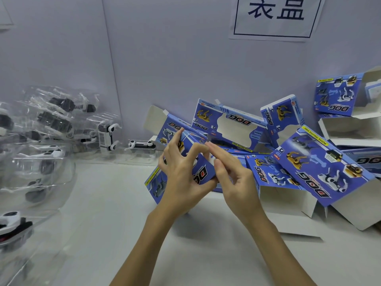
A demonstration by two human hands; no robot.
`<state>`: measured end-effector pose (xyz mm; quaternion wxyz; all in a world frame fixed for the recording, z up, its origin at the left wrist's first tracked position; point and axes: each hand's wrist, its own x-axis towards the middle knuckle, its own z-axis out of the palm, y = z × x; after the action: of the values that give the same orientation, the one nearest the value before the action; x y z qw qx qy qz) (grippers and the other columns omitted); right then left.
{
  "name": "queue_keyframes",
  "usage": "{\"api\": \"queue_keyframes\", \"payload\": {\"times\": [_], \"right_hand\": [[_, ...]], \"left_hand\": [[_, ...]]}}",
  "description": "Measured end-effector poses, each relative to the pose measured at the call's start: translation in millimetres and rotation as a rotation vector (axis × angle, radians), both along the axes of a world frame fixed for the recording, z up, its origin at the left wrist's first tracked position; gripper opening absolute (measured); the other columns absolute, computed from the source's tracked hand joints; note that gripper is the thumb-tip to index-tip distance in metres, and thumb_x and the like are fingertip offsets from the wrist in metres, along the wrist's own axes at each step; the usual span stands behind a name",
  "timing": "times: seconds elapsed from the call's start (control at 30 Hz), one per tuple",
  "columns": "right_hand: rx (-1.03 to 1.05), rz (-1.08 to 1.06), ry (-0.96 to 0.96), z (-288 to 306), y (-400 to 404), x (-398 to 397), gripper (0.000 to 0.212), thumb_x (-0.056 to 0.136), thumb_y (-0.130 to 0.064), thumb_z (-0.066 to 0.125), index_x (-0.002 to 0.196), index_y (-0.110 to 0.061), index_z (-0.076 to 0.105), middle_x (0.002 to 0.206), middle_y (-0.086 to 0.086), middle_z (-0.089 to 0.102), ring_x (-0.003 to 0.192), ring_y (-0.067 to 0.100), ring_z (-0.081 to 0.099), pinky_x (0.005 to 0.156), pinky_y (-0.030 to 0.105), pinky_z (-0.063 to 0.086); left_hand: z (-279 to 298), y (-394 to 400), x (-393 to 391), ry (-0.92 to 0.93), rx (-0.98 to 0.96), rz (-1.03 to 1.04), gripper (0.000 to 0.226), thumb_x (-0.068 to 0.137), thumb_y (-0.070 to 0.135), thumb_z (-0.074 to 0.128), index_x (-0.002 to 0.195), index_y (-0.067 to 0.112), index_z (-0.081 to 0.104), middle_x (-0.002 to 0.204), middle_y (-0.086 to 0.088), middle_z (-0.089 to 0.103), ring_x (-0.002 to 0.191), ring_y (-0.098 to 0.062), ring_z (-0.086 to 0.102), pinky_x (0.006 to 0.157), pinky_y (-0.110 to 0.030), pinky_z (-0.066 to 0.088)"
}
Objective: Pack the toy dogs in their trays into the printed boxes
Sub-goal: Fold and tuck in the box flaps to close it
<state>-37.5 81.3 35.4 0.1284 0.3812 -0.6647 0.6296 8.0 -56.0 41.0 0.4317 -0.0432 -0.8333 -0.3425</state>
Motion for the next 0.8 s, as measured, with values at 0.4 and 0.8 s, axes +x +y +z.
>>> {"api": "queue_keyframes", "payload": {"times": [0.4,0.8], "right_hand": [[0.044,-0.152,0.202,-9.5,-5.9,1.0,0.043,0.101,-0.017,0.065,0.144,-0.025,0.062,0.151,-0.011,0.057,0.144,0.017,0.046,0.111,0.049,0.049],[0.034,-0.155,0.161,-6.4,-8.9,6.2,0.042,0.100,-0.013,0.069,0.140,-0.026,0.066,0.147,-0.012,0.059,0.143,0.016,0.047,0.114,0.027,0.042]], "left_hand": [[-2.0,-7.9,-0.6,0.098,-0.054,0.076,0.070,0.067,0.058,0.072,0.128,0.027,0.058,0.161,0.002,0.037,0.145,-0.017,0.038,0.104,-0.056,0.039],[-6.7,-22.7,-4.4,0.095,-0.171,0.046,0.079,0.075,0.058,0.071,0.142,0.020,0.052,0.166,0.003,0.030,0.150,-0.014,0.034,0.113,-0.045,0.036]]}}
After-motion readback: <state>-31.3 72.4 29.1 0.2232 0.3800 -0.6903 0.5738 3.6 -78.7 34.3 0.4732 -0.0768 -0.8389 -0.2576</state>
